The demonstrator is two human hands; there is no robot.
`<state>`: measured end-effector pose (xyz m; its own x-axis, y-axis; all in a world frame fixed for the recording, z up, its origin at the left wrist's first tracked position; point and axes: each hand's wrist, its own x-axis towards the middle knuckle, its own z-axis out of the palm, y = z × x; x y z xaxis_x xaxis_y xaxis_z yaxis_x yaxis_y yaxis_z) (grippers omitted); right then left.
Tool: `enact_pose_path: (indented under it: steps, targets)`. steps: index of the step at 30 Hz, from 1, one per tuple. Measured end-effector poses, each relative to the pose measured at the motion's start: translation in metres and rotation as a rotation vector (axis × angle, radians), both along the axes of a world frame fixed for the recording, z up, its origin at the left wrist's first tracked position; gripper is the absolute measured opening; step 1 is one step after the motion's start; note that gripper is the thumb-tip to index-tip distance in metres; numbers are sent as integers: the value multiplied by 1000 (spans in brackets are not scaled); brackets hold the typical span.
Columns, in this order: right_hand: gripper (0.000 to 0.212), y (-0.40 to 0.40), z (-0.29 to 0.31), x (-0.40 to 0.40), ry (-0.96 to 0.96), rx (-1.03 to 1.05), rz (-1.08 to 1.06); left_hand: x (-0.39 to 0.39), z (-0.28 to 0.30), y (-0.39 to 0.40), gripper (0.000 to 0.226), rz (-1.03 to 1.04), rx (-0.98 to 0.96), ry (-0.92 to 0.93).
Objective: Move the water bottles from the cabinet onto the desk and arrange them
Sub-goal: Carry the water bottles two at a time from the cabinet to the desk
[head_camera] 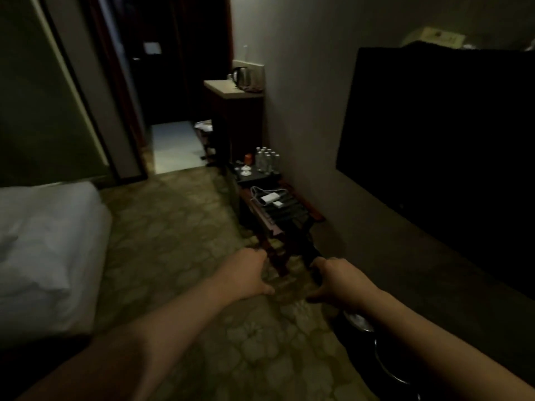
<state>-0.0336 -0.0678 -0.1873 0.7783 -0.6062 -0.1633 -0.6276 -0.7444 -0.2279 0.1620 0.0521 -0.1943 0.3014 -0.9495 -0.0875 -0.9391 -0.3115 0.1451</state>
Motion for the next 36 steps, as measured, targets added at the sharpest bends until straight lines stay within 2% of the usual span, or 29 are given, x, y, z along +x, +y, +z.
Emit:
enact_pose_path:
  steps: [8,11,16,25,36]
  targets:
    - [66,-52,-3,141,-15,62,194,105,-1,-16,71,223,2,6]
    - [60,-94,0,190,-34,69,242,144,9,-51,72,288,-13,-7]
    - [69,-185,21,270,-68,45,282,202,33,-135,66,404,-70,-13]
    - [72,-305,39,371,-56,35,309,299,43,-244,72,396,-45,20]
    - [60,-406,10,514,-78,77,266,463,20,-352,70,252,-44,-72]
